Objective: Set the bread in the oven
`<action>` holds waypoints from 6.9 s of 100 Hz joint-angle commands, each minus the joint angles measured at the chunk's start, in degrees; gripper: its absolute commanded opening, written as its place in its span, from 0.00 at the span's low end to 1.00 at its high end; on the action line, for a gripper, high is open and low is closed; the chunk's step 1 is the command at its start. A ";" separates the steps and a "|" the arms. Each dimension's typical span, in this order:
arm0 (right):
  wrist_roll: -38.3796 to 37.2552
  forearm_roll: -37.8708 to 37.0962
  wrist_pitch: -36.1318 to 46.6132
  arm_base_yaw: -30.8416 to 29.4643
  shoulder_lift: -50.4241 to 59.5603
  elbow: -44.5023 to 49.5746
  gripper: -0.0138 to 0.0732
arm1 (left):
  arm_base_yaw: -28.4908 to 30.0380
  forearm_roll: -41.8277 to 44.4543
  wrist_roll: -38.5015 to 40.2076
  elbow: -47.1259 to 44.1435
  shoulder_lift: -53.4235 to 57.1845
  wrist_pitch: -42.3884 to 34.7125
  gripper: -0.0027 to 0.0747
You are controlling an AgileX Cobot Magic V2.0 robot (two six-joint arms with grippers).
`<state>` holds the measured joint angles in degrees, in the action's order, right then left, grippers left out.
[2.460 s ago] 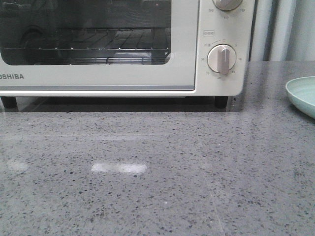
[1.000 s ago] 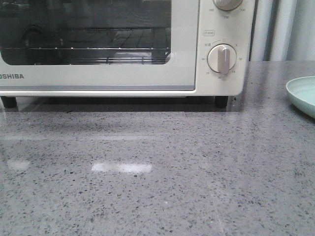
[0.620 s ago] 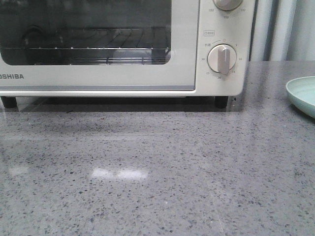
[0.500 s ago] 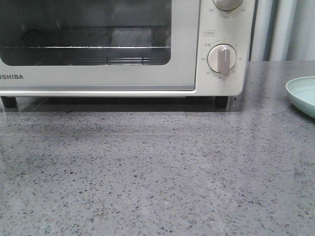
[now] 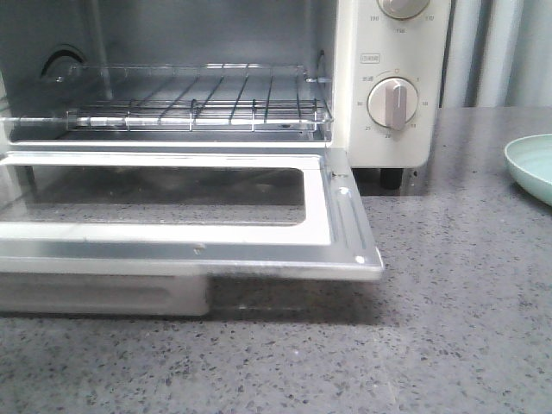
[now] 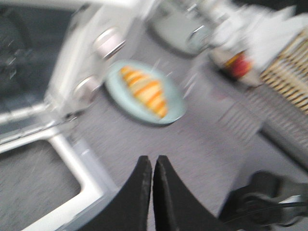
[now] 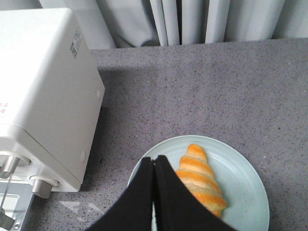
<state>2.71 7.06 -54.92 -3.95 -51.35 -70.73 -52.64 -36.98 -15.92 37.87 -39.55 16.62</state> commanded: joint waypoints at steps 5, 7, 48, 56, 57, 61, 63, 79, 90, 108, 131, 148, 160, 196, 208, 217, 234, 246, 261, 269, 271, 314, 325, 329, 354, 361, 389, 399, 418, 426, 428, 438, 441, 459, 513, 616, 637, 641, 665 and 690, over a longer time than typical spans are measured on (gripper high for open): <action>1.05 0.23 2.25 -0.12 -2.00 -1.88 0.08 | -1.81 1.61 0.12 2.85 6.48 -7.42 0.01; 1.17 0.23 2.00 -0.12 -2.53 -1.88 0.08 | -1.81 2.47 0.12 3.12 7.40 -8.00 0.01; 1.41 -2.56 -7.60 -0.23 -17.51 -1.88 0.78 | -1.70 20.92 0.12 5.99 10.82 -11.68 0.01; 1.12 -4.40 -6.81 -0.23 -19.30 -1.88 0.84 | -1.70 22.28 0.12 5.99 10.82 -11.68 0.01; 0.80 -4.67 -6.67 -0.23 -19.46 -1.88 0.84 | -1.70 22.41 0.12 5.99 10.82 -11.68 0.01; 0.48 -5.39 -6.28 -0.23 -20.32 -1.88 0.83 | -1.70 23.12 0.12 5.99 10.82 -11.68 0.01; 0.48 -5.50 -6.15 -0.23 -20.76 -1.88 0.81 | -1.70 23.23 0.12 5.99 10.82 -11.68 0.01; 0.39 -7.06 -6.13 -0.23 -23.99 -1.88 0.74 | 0.30 23.60 0.12 5.99 10.82 -11.82 0.01; 0.39 -7.54 -6.13 -0.23 -26.16 -1.88 0.73 | 3.66 24.23 0.12 5.99 10.82 -12.01 0.01; 0.39 -8.31 -6.13 -0.23 -29.17 -1.88 0.73 | 10.69 24.23 0.12 5.99 10.90 -12.80 0.01; 0.39 -8.31 -7.35 -0.23 -33.01 -1.88 0.73 | 17.61 24.09 0.12 5.99 11.05 -12.80 0.01; 0.39 -8.31 -8.15 -0.23 -34.83 -1.88 0.70 | 18.31 24.09 0.12 6.02 11.17 -13.02 0.01; 0.39 -8.31 -9.40 -0.23 -35.35 -1.88 0.59 | 18.31 25.03 0.12 6.37 11.17 -13.59 0.01; 0.25 -6.03 -10.97 0.37 -31.73 -1.88 0.08 | 27.47 30.82 0.23 10.77 11.17 -9.11 0.01; 0.25 -6.03 -12.06 3.13 -27.97 -1.88 0.08 | 36.78 33.70 0.23 12.95 11.27 -3.60 0.01; 0.60 -6.03 -13.73 6.92 -25.34 -1.88 0.08 | 44.10 32.49 0.62 13.59 11.27 -1.76 0.01; 0.75 -9.00 -19.83 15.60 -21.08 -1.88 0.08 | 53.50 28.80 0.62 13.59 11.27 -0.63 0.01; 0.75 -9.89 -19.83 23.14 -16.70 -1.88 0.08 | 55.88 28.42 0.62 13.59 11.27 -0.49 0.01; -2.19 -9.89 -19.83 32.36 -12.12 -1.88 0.08 | 55.88 27.43 0.62 13.59 11.27 -0.49 0.01; -2.71 -9.89 -19.83 36.56 -10.98 -1.88 0.08 | 55.88 27.17 0.62 13.59 11.27 -0.49 0.01; -2.71 -9.89 -19.83 37.68 -10.81 -1.88 0.08 | 55.88 27.03 0.62 13.59 11.27 -0.49 0.01; -3.11 -18.61 -19.83 53.67 -20.59 -8.57 0.08 | 55.88 25.47 0.62 13.59 11.27 -0.49 0.01; -2.41 -23.28 -19.24 57.01 -25.68 -13.37 0.08 | 55.88 25.30 0.62 13.59 11.27 -0.49 0.01; -1.85 -24.06 -18.71 57.83 -27.58 -15.12 0.08 | 55.88 25.30 0.62 13.59 11.27 -0.49 0.01; 0.59 -28.73 -14.89 58.34 -36.87 -23.78 0.08 | 55.88 25.30 0.62 13.59 11.27 -0.49 0.01; 0.98 -29.56 -14.48 58.34 -38.69 -25.90 0.08 | 55.88 25.30 0.62 13.59 11.27 -0.49 0.01; 1.66 -31.54 -11.22 58.34 -42.03 -30.21 0.08 | 55.88 25.30 0.62 13.48 11.27 -0.40 0.01; 1.78 -31.69 -9.44 58.34 -42.80 -30.30 0.08 | 55.88 25.30 0.62 13.48 11.27 -0.40 0.01; 1.78 -34.35 -7.94 58.34 -44.49 -30.34 0.08 | 55.88 25.30 0.62 13.48 11.27 -0.40 0.01; 1.78 -35.06 -6.84 58.34 -45.10 -30.34 0.08 | 55.88 25.30 0.62 13.48 11.27 -0.40 0.01; 1.78 -35.31 -6.56 58.34 -45.22 -30.34 0.08 | 55.88 25.30 0.62 13.48 11.27 -0.40 0.01; 1.78 -36.89 -5.34 58.34 -46.15 -30.44 0.08 | 55.88 25.30 0.62 13.48 11.27 -0.40 0.01; 1.78 -37.15 -5.15 58.34 -46.44 -30.44 0.08 | 55.88 25.30 0.62 13.48 11.27 -0.40 0.01; 1.78 -37.53 -4.25 58.43 -46.86 -30.47 0.13 | 55.88 25.30 0.62 13.48 11.27 -0.40 0.01; 1.18 -38.61 -2.32 58.43 -46.86 -30.57 0.68 | 55.88 25.50 0.62 13.48 11.27 -0.03 0.01; 0.78 -38.29 -11.13 71.74 -43.89 -37.29 0.68 | 55.88 13.26 0.62 -10.08 38.27 -0.93 0.01; -0.70 -38.24 -15.24 71.85 -42.95 -37.29 0.67 | 55.88 12.36 0.62 -19.31 41.32 -5.58 0.01; -0.83 -38.24 -15.80 71.85 -42.67 -37.29 0.66 | 55.88 12.23 0.62 -20.59 41.32 -5.58 0.01; -0.83 -38.24 -19.87 71.75 -39.24 -37.16 0.46 | 55.88 12.23 0.62 -26.22 41.32 -7.95 0.01; -1.18 -38.24 -19.87 71.75 -33.99 -37.06 0.18 | 55.88 12.23 0.62 -27.86 41.32 -7.85 0.01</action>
<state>1.80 -28.93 -71.78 67.94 -89.05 -105.99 3.02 -23.81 -15.82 8.67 0.21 13.09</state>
